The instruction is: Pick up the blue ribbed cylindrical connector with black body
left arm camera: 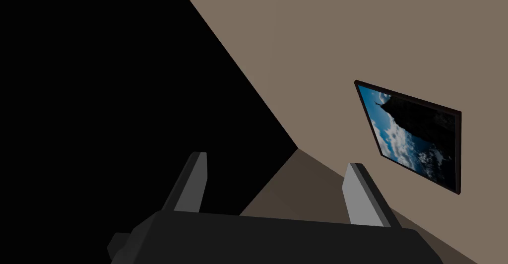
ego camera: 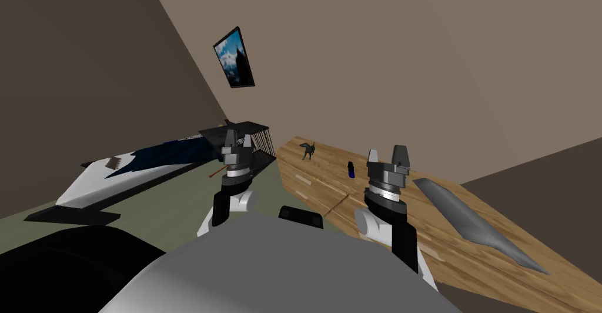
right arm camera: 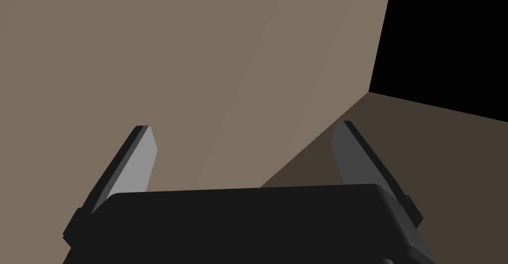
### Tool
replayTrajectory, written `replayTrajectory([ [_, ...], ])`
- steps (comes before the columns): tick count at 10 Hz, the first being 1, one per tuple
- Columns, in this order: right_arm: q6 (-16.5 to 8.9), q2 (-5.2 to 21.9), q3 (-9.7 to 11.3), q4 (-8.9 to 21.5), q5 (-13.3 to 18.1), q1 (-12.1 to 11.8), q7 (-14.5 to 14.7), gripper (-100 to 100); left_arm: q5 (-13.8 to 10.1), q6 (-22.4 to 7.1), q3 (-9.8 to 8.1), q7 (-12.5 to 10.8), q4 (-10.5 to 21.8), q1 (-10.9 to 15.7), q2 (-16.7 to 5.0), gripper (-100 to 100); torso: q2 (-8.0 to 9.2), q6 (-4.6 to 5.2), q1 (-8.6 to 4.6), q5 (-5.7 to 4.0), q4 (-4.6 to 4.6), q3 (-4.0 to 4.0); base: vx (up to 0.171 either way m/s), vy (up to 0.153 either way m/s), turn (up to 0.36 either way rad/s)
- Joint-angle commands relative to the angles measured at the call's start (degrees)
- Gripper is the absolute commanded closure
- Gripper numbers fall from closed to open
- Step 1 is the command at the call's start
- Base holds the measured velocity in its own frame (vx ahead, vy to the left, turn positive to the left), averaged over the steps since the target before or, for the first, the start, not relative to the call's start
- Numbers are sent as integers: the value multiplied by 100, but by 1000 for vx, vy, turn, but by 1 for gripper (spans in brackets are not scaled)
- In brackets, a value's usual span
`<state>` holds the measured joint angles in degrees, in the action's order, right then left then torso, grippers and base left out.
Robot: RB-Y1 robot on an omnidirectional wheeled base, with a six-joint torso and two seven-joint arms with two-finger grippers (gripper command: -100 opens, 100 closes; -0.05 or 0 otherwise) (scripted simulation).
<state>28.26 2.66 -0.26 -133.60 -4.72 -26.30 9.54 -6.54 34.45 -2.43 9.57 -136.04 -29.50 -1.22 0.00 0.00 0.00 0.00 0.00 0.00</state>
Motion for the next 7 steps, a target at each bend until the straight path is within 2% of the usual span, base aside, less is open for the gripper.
replayTrajectory([
  [1, 3, 215, -22, -12, 72, 87, 51, -100, 0, 0, 0, 0, 0, 0, 0, 0, 0, 0, 0, 0, 0, 0, -68, -16, -18],
  [3, 12, 497, -32, -8, 190, 209, 133, -100, 0, 0, 0, 0, 0, 1, 0, 0, 41, 0, -6, -1, 9, 23, -141, -12, -8],
  [7, 77, 1197, 54, 107, 617, 554, 418, -100, 0, -1, 0, 0, 1, 2, 0, 0, 87, 0, -12, -3, 20, 51, -222, -33, 17],
])
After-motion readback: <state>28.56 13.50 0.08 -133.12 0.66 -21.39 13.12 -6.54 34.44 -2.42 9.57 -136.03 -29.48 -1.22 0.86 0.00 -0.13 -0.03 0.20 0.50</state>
